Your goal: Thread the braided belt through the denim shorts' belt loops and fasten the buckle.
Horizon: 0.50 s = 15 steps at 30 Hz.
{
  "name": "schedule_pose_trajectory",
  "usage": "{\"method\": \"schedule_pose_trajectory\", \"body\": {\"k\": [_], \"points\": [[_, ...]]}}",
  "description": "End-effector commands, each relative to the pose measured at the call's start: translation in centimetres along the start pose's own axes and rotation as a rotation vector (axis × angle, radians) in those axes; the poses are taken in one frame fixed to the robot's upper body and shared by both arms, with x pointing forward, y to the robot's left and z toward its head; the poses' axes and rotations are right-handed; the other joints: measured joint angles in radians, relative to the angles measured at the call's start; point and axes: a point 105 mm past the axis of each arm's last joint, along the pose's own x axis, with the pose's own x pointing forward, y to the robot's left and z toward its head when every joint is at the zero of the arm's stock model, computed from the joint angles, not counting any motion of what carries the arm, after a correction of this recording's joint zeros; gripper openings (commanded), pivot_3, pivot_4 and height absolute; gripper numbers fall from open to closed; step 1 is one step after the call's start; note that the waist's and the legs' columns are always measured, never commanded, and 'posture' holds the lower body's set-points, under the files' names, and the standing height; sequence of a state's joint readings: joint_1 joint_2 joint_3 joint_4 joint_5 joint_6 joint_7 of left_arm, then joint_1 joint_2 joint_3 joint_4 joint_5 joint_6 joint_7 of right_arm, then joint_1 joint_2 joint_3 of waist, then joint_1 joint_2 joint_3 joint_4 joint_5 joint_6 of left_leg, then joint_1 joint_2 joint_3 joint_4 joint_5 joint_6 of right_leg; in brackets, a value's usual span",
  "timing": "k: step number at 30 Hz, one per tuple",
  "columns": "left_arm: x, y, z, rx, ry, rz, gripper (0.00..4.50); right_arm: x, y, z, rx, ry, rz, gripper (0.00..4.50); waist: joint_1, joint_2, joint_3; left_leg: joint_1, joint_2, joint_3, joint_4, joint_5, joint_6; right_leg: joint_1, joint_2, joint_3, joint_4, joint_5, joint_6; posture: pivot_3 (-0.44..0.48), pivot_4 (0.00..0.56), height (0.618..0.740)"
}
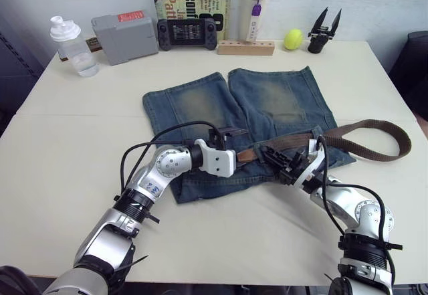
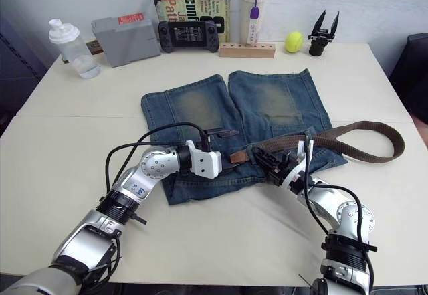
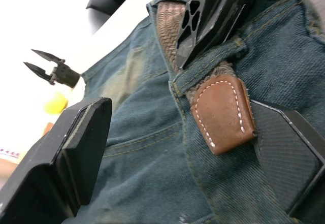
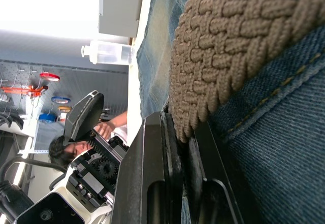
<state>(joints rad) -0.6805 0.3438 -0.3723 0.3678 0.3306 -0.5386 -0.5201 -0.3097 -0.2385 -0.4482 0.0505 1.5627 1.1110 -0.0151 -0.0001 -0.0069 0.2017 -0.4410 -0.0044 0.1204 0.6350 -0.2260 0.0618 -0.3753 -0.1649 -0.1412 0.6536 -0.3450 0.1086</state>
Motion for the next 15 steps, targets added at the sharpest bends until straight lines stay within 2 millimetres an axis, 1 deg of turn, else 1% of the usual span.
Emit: {"method": "schedule_pose_trajectory", "body": {"k": [1,5,8,13,15], "points": [[-0.2,2.0,0.7,0.060,-0.029,0.092,4.50,-0.6,0.0,0.2,-0.019,-0.007,-0.016,0.12,0.000,0.000,0.000,0.000,0.000,0.000,0.000,0.000,0.000,0.000,0.000,0.000,0.000,0.000,0.000,0.000,0.150,0.697],[0.2,1.9,1.2,0.068,-0.052,0.105,4.50,-0.4,0.0,0.0,-0.019,-0.003,-0.019,0.12,0.000,0.000,0.000,0.000,0.000,0.000,0.000,0.000,0.000,0.000,0.000,0.000,0.000,0.000,0.000,0.000,0.150,0.697],[0.2,1.9,1.9,0.093,-0.082,0.118,4.50,-0.3,0.0,-0.1,-0.019,0.001,-0.021,0.12,0.000,0.000,0.000,0.000,0.000,0.000,0.000,0.000,0.000,0.000,0.000,0.000,0.000,0.000,0.000,0.000,0.150,0.697],[0.0,2.4,1.9,0.183,-0.072,0.146,4.50,-0.3,-0.1,-0.2,-0.019,0.007,-0.029,0.12,0.000,0.000,0.000,0.000,0.000,0.000,0.000,0.000,0.000,0.000,0.000,-0.001,0.000,0.000,0.000,0.000,0.150,0.697],[-0.1,2.4,1.9,0.251,-0.061,0.146,4.50,-0.2,-0.1,-0.3,-0.019,0.010,-0.028,0.12,-0.001,0.000,0.000,0.000,0.000,0.000,0.000,0.000,0.000,0.000,0.000,-0.001,0.000,0.000,0.000,0.000,0.150,0.697]]}}
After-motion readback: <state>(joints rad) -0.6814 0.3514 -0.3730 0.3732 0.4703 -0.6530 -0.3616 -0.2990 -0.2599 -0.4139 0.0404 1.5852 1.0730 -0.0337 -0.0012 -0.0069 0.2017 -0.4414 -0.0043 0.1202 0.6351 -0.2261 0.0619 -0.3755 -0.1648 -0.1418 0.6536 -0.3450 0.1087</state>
